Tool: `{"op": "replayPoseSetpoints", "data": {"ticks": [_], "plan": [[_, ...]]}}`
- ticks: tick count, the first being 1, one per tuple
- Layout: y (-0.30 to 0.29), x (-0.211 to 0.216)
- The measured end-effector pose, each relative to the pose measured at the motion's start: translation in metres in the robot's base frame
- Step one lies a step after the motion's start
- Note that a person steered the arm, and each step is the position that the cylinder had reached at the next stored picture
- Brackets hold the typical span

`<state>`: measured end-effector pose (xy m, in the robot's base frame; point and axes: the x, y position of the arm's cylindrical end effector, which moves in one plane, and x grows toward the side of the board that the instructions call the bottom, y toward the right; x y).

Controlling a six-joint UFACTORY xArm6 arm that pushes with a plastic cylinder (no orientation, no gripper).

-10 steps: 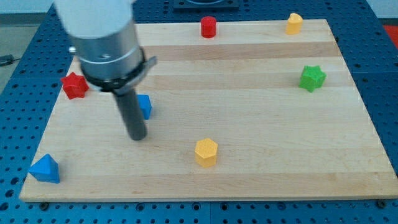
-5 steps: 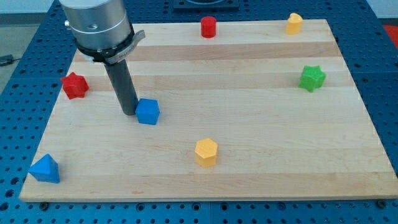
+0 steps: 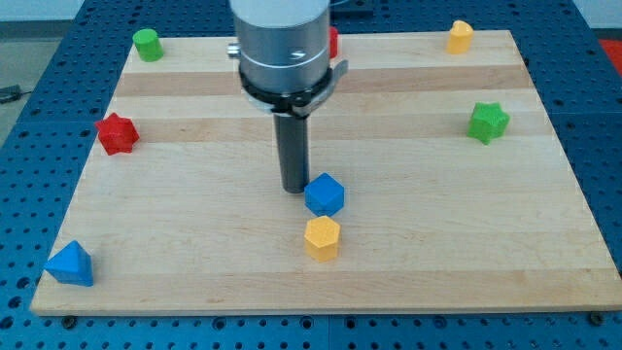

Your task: Move blue cube at the bottom right corner of the board

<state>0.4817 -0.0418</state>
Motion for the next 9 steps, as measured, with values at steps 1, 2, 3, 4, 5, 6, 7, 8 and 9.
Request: {"op": "replayPoseSetpoints", "data": {"ticks": [1,2,3,4,5,6,7,8,9], "plan": [[-0.001,0.022],[0.04,0.024],[0.087,0.013],[0.13,0.004],[0.141,0.004],[0.134,-0.001],[0.164,-0.001],[0.189,0.014],[0.193,0.027]]}}
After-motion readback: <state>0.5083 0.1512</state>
